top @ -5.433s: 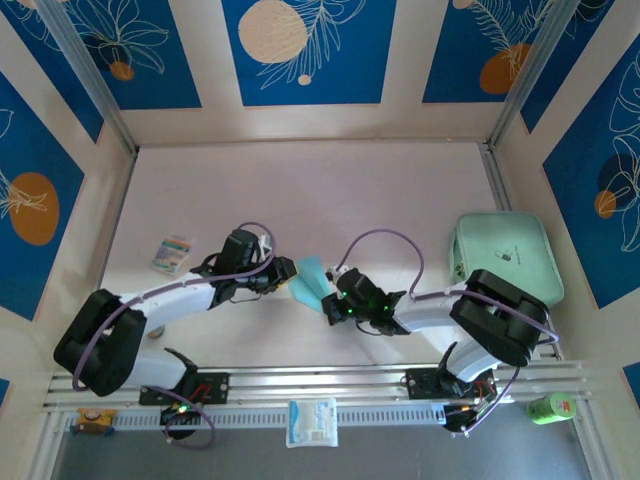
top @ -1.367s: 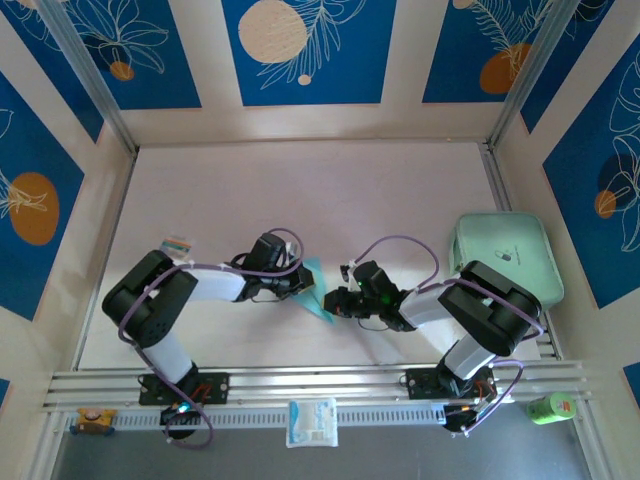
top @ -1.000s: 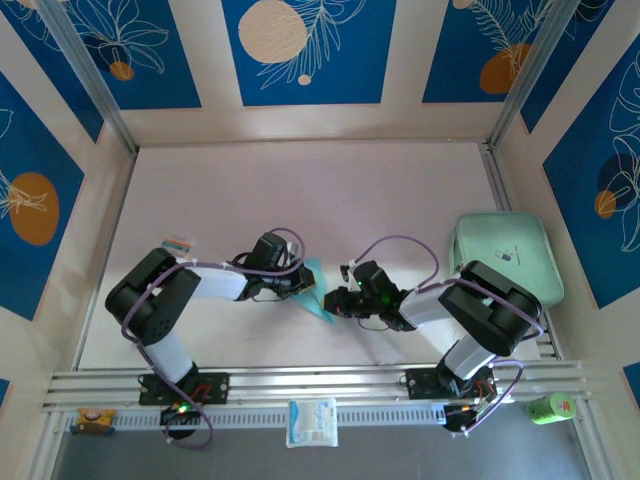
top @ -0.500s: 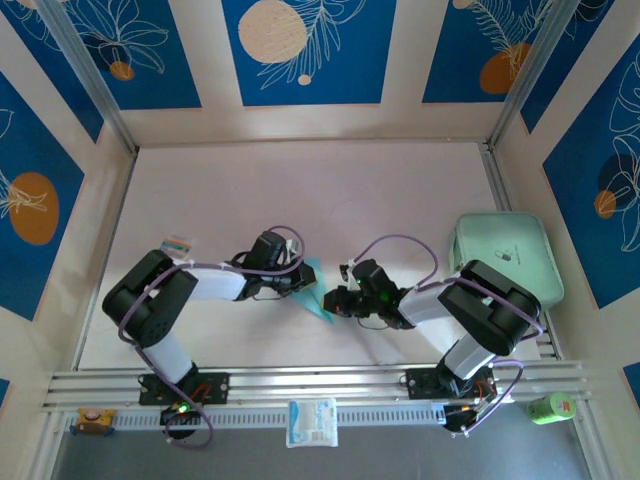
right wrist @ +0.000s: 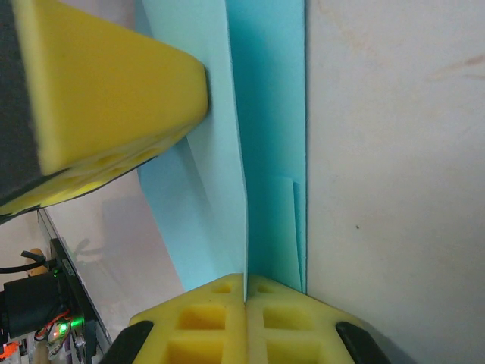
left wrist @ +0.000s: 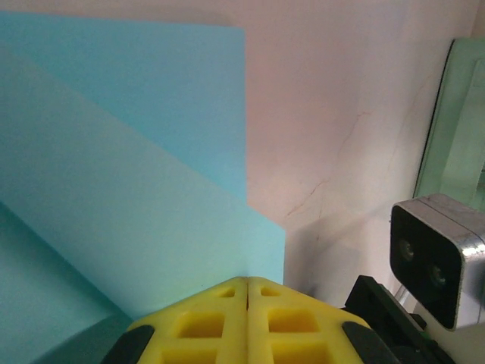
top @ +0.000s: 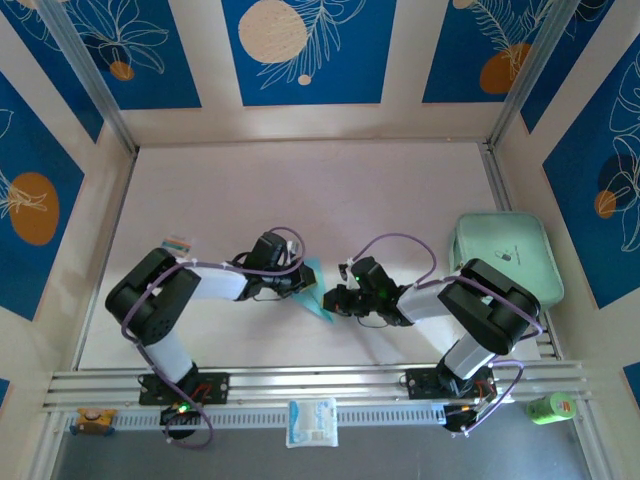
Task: Fold a paper plane with a square sheet of paper (pick it up from the middle)
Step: Fourth fold the wing at the center of the table.
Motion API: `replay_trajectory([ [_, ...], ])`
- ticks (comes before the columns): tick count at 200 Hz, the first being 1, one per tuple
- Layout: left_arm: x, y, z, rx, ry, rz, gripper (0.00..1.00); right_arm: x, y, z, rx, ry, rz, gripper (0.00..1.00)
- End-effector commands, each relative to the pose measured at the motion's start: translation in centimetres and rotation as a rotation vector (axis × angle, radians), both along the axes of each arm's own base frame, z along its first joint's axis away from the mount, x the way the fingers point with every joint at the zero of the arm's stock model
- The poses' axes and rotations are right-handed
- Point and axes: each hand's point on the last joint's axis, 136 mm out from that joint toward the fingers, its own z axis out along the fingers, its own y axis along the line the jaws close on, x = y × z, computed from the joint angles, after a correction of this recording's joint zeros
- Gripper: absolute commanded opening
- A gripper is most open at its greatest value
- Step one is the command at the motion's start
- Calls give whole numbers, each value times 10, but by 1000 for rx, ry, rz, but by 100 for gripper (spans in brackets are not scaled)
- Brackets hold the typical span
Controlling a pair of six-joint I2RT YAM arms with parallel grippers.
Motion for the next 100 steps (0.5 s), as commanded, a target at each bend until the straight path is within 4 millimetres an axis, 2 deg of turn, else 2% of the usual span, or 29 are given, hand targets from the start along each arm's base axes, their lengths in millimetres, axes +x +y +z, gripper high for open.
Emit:
replay_trajectory([
  [1,-1,-5,0,7,7,-19,8,-23,-18,-36,-124,125,10,3],
  [100,-1,-4,-6,24,28,-22,7,-25,-17,-37,-132,147,21,3],
])
